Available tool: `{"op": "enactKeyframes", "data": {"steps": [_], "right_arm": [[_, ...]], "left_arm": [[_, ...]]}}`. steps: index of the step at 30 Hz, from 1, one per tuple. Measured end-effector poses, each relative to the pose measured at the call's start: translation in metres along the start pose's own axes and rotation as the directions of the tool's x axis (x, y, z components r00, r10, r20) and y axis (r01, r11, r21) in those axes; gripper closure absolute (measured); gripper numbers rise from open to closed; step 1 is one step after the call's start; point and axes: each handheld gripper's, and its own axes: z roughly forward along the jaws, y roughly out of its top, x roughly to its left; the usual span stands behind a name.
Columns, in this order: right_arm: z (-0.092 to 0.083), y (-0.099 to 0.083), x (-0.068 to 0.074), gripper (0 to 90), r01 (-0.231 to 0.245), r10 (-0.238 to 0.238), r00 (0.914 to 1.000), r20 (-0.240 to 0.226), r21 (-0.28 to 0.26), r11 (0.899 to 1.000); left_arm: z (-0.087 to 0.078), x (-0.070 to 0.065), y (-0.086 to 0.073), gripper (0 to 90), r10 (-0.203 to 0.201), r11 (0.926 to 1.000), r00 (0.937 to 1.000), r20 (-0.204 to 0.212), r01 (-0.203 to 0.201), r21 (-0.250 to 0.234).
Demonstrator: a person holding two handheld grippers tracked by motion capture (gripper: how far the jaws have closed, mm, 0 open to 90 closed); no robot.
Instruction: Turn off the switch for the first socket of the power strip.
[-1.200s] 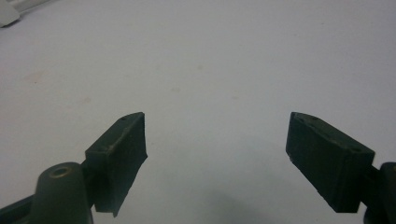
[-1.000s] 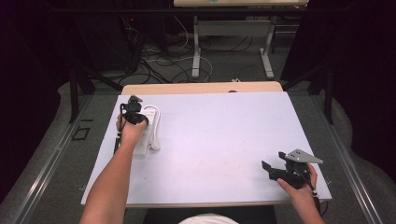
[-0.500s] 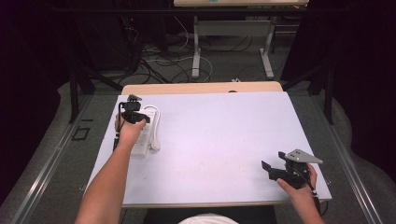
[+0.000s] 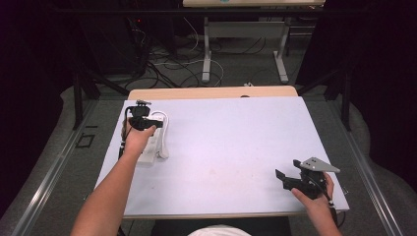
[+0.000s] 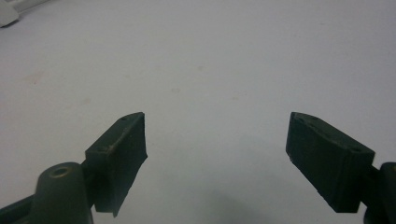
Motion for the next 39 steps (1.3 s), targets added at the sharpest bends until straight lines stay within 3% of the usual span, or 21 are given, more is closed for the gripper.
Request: {"op": "enactKeyframes", "data": {"steps": [10,17,21,26,32,39], "right_arm": [[-0.001,0.000,0.000,19.9,0.001,-0.001,1.0000,0.005,0.002,1.000],[-0.001,0.000,0.001,19.9,-0.003,0.003,1.0000,0.009,-0.002,1.000],[-0.001,0.000,0.001,19.9,-0.003,0.003,1.0000,0.008,-0.005,1.000],[-0.001,0.000,0.000,19.9,0.005,-0.005,0.9999,0.010,-0.010,1.000],[-0.001,0.000,0.000,19.9,0.006,-0.006,0.9999,0.010,-0.011,1.000],[-0.001,0.000,0.000,19.9,0.006,-0.006,0.9999,0.010,-0.012,1.000]], "left_arm": [[-0.012,-0.012,-0.003,51.2,0.060,0.9972,0.9972,0.046,-0.058,-0.048],[-0.023,-0.021,-0.007,45.1,0.075,0.9946,0.9951,0.064,-0.070,-0.077],[-0.031,-0.026,-0.010,40.7,0.116,0.9879,0.9910,0.067,-0.108,-0.111],[-0.039,-0.030,-0.016,37.7,0.131,0.9834,0.9882,0.080,-0.119,-0.136],[-0.052,-0.032,-0.023,33.3,0.076,0.9855,0.9906,0.114,-0.057,-0.160],[-0.067,-0.031,-0.030,25.3,0.063,0.9760,0.9888,0.135,-0.032,-0.215]]}}
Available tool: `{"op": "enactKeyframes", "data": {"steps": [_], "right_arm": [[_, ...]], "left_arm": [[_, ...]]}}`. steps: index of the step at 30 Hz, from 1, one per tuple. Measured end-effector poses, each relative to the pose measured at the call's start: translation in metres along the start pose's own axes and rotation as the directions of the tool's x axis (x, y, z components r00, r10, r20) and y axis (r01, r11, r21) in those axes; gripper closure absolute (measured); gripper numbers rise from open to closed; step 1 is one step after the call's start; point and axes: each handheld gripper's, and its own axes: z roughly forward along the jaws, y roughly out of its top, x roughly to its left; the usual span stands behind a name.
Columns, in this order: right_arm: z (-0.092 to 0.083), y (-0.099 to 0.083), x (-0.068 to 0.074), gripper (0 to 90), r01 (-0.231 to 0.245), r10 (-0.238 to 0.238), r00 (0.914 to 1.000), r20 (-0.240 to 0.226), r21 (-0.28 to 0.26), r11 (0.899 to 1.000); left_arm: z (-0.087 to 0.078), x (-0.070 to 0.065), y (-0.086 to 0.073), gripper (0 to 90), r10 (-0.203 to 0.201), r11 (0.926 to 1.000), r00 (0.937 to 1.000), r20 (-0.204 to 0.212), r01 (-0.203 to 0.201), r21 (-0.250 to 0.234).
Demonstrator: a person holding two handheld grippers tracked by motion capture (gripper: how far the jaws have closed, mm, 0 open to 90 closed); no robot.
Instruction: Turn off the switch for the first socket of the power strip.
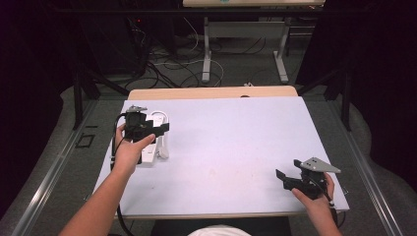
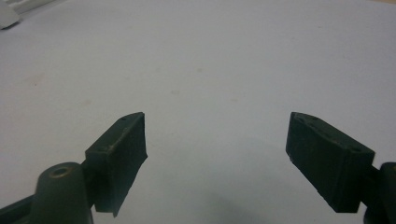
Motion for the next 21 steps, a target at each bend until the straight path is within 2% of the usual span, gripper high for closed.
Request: {"op": "enactKeyframes", "data": {"steps": [3,7,12,17,21], "right_arm": [[0.000,0.000,0.001,19.9,-0.004,0.004,1.0000,-0.002,0.001,1.000],[0.000,0.000,0.001,19.9,-0.009,0.009,1.0000,-0.003,0.001,1.000],[0.000,0.000,0.001,19.9,-0.008,0.008,1.0000,-0.002,0.002,1.000],[0.000,0.000,0.001,19.9,-0.002,0.002,1.0000,0.000,-0.001,1.000],[0.000,0.000,0.001,19.9,-0.010,0.010,1.0000,-0.002,0.002,1.000]], "left_arm": [[-0.005,-0.002,-0.001,19.3,-0.007,0.9999,1.0000,0.005,0.007,-0.014],[-0.012,-0.005,-0.005,14.2,0.014,0.9999,0.9999,0.007,-0.014,-0.009],[-0.018,-0.011,-0.011,0.5,0.022,0.9998,0.9996,0.015,-0.022,-0.002],[-0.024,-0.018,-0.019,0.4,0.027,0.9995,0.9991,0.034,-0.026,-0.020],[-0.031,-0.019,-0.025,0.4,-0.008,0.9986,0.9981,0.062,0.011,-0.053]]}}
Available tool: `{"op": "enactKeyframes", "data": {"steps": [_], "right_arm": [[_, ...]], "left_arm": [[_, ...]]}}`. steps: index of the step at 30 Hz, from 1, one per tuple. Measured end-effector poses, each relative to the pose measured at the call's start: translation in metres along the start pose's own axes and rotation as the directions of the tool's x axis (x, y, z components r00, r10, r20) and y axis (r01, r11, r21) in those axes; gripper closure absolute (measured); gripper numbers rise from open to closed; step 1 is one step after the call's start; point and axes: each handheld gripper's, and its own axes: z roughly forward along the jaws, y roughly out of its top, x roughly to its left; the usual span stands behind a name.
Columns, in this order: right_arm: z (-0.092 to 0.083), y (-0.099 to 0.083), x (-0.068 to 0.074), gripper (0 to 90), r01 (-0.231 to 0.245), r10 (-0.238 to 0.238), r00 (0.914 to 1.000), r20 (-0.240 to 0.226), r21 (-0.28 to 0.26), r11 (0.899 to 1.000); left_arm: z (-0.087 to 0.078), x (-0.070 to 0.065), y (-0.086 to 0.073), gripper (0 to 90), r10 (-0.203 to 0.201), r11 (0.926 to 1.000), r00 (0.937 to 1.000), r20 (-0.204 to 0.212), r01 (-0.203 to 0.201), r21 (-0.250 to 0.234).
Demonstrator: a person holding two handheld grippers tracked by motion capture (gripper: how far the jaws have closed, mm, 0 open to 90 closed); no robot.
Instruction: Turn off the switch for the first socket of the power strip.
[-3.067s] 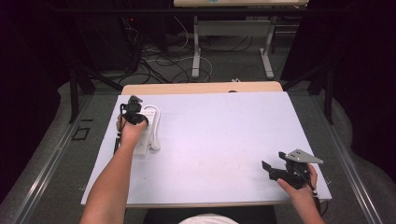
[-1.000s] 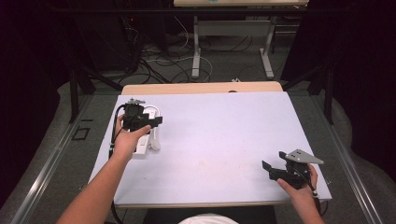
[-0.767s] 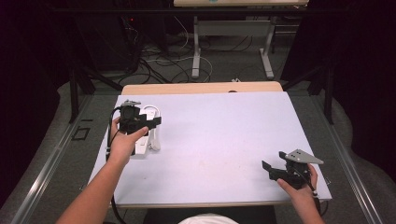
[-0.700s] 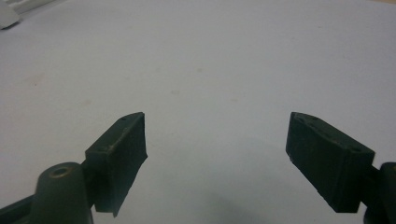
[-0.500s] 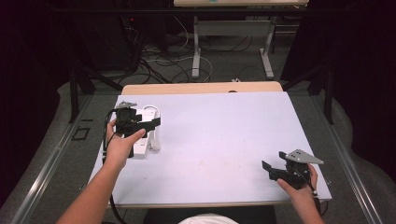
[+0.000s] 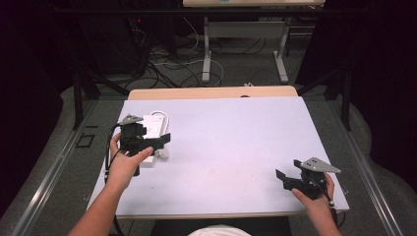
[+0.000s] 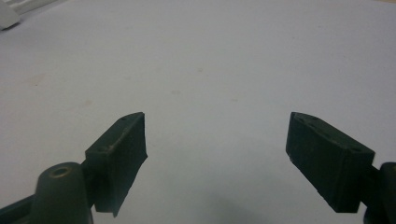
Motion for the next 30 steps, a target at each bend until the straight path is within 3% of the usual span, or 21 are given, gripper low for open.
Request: {"op": "enactKeyframes", "data": {"steps": [6,24,30], "right_arm": [[0.000,0.000,0.000,19.9,0.004,-0.004,1.0000,0.001,-0.003,1.000],[-0.001,0.000,-0.001,19.9,0.004,-0.004,1.0000,0.002,0.001,1.000],[-0.002,0.000,-0.001,19.9,0.000,0.000,1.0000,0.000,-0.002,1.000]], "left_arm": [[-0.011,0.002,-0.008,0.4,-0.010,0.9999,0.9999,0.010,0.010,-0.013],[-0.037,0.016,-0.044,0.8,0.018,0.9991,0.9969,-0.077,-0.021,-0.038],[-0.037,0.025,-0.059,0.9,-0.008,0.9992,0.9950,-0.100,0.004,-0.040]]}}
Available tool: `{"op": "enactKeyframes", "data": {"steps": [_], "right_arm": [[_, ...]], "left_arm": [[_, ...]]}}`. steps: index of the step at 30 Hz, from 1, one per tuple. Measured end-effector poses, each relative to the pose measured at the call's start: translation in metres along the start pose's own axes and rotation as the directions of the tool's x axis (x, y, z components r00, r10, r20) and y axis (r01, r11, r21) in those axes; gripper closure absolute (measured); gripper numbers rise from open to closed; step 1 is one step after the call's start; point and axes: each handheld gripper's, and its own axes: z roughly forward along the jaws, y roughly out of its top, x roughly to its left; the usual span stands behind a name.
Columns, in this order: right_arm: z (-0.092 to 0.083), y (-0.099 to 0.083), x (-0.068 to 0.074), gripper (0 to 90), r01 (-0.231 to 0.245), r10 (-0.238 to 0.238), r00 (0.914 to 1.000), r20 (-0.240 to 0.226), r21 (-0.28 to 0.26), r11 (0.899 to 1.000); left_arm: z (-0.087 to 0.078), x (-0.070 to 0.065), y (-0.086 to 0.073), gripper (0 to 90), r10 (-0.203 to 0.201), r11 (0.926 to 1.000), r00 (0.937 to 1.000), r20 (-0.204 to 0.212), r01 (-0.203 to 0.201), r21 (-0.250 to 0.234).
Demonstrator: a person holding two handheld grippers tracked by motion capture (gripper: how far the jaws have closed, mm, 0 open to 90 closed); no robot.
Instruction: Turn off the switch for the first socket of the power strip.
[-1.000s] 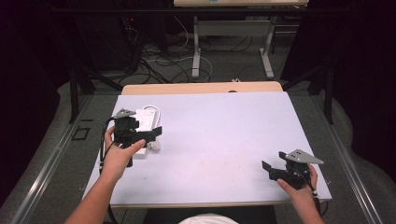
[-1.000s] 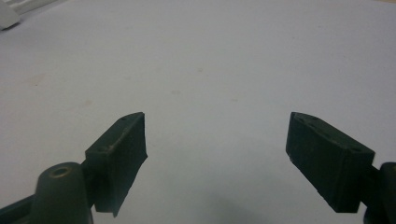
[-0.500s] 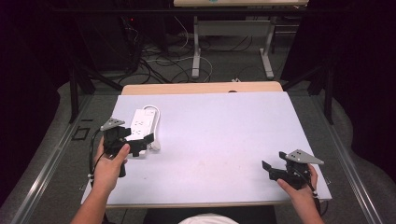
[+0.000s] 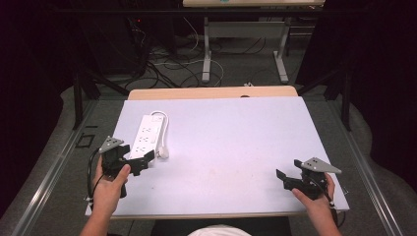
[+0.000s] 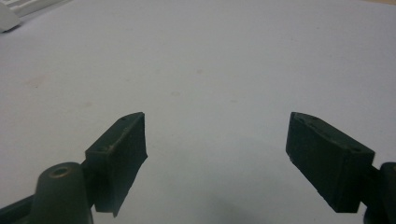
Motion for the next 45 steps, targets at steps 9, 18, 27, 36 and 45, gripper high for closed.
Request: {"op": "enactKeyframes", "data": {"steps": [9,18,27,36,45], "right_arm": [[0.000,0.000,0.000,19.9,0.000,0.000,1.0000,0.003,0.003,1.000],[0.000,0.000,0.000,19.9,-0.003,0.003,1.0000,0.006,0.007,1.000],[-0.001,0.000,0.000,19.9,-0.006,0.006,1.0000,0.004,0.005,1.000],[-0.001,0.000,-0.001,19.9,-0.004,0.004,1.0000,0.007,-0.008,1.000],[0.000,0.000,-0.002,19.9,-0.001,0.001,1.0000,0.006,-0.004,1.000]], "left_arm": [[0.004,0.014,-0.019,1.2,-0.022,0.9996,0.9992,-0.032,0.023,0.014],[0.010,0.028,-0.038,1.4,-0.035,0.9991,0.9976,-0.060,0.036,0.021],[0.009,0.037,-0.048,1.4,-0.046,0.9989,0.9967,-0.068,0.046,0.012],[0.012,0.040,-0.056,1.6,-0.033,0.9992,0.9943,-0.101,0.035,0.018],[0.015,0.043,-0.060,1.7,-0.060,0.9976,0.9942,-0.089,0.063,0.031]]}}
